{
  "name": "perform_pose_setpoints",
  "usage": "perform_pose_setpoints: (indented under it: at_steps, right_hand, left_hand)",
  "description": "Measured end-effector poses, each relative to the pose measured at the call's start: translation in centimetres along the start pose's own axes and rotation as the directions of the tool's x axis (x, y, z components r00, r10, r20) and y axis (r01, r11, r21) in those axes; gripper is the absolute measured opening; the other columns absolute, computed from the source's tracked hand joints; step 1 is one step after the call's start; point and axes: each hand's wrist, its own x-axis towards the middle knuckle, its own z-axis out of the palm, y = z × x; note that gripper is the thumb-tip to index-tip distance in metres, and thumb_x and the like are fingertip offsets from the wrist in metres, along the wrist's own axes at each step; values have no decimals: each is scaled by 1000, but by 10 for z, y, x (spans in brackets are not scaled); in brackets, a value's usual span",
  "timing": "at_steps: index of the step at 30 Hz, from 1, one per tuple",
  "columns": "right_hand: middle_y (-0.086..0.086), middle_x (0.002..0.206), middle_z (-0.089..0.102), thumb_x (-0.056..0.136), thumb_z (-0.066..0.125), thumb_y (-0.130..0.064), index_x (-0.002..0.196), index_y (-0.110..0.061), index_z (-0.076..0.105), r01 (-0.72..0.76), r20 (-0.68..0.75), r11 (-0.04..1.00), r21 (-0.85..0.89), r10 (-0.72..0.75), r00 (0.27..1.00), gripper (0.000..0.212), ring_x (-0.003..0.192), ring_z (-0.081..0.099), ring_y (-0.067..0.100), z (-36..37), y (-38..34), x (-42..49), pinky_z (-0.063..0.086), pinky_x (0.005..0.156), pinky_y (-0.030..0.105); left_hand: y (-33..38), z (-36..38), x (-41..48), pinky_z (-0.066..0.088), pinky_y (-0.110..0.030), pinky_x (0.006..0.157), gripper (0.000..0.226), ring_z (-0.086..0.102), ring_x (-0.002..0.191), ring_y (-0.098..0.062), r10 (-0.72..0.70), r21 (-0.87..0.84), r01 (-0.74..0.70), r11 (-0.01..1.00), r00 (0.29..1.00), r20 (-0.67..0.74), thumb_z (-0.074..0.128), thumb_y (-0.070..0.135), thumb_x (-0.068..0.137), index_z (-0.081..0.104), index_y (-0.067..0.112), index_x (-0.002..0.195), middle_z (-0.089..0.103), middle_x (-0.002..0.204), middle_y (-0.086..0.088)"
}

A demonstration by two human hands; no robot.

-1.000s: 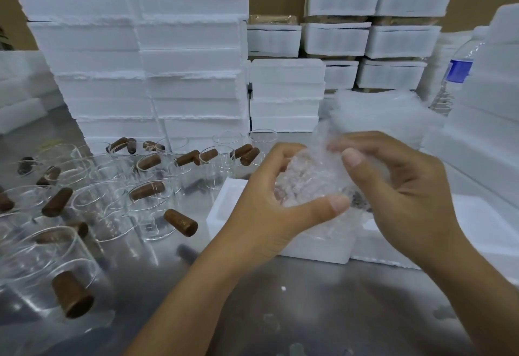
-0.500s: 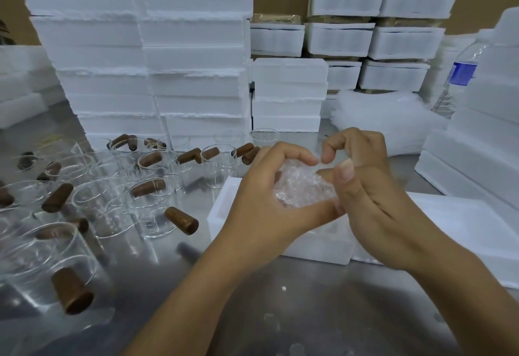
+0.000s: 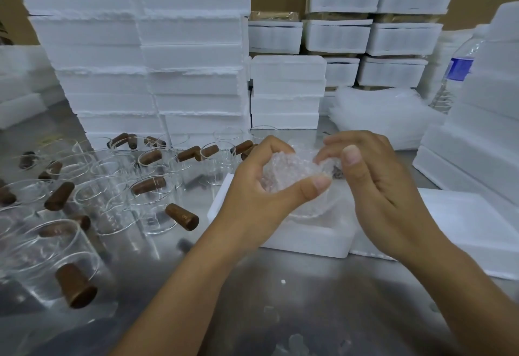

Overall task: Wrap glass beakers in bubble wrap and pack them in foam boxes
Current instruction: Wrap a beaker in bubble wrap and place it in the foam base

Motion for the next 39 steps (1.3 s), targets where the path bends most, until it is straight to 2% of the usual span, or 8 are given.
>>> perform_pose_setpoints:
  at_steps: [4,7,11,17,24,27,31,39]
  right_hand:
    - [-20,108,56,91,22,-54,82,-47,57,-83,70,995,47,79,994,36,106,47,-7,-1,-3,0,34,88,9]
    - [-22,105,63,93,26,-52,95,-45,62,-191,12,962,194,193,981,37,101,54,-12,-12,-3,4,36,81,1]
    - [-11,96,71,87,55,-42,88,-32,72,-375,73,830,413,381,922,20,81,67,8,-25,7,11,44,82,26]
    - [9,85,60,65,61,-41,86,-13,65,-535,292,634,559,453,842,35,53,59,16,-20,7,9,51,58,24]
    - [5,74,72,68,62,-27,86,-8,64,-441,174,523,730,482,859,26,65,69,15,-4,-1,10,54,61,19]
    - [3,69,71,75,66,-17,85,-4,62,-423,155,567,706,460,874,17,63,70,18,11,-9,9,54,60,19]
    - [-1,68,69,82,66,-11,84,-5,60,-417,141,722,552,412,900,9,61,70,13,20,-9,4,54,58,17]
    - [-15,77,65,83,67,-26,76,-25,57,-296,169,951,88,278,946,12,72,60,6,24,5,-3,44,66,15]
  left_hand:
    - [-1,2,-1,35,1,80,42,49,103,14,-2,55,2,998,1000,2,76,48,60,55,42,96,56,102,32]
    - [-5,-4,2,45,-11,87,64,52,105,11,-11,-30,9,999,998,-68,74,57,55,51,44,113,54,109,31]
    - [-5,-10,4,45,-47,100,79,53,122,-20,-58,-188,38,981,993,-102,83,65,41,55,48,112,55,129,8]
    - [-8,-3,3,48,-35,97,65,54,114,1,30,-84,-38,996,995,-96,80,52,52,53,50,111,57,113,29]
    - [-4,-16,8,41,-44,105,75,57,119,-17,-69,-272,36,962,991,-113,71,75,52,59,37,116,64,123,2]
    - [0,-21,11,42,-44,103,45,58,117,-18,-153,-286,90,954,966,-206,54,63,76,65,33,107,65,121,1]
    - [-6,-17,10,42,-28,75,12,61,102,-13,-261,-107,241,965,929,-261,59,43,86,64,36,95,65,107,9]
    - [-16,-18,10,39,-17,63,15,56,84,1,-263,158,311,937,928,-264,47,22,96,58,31,102,59,98,17]
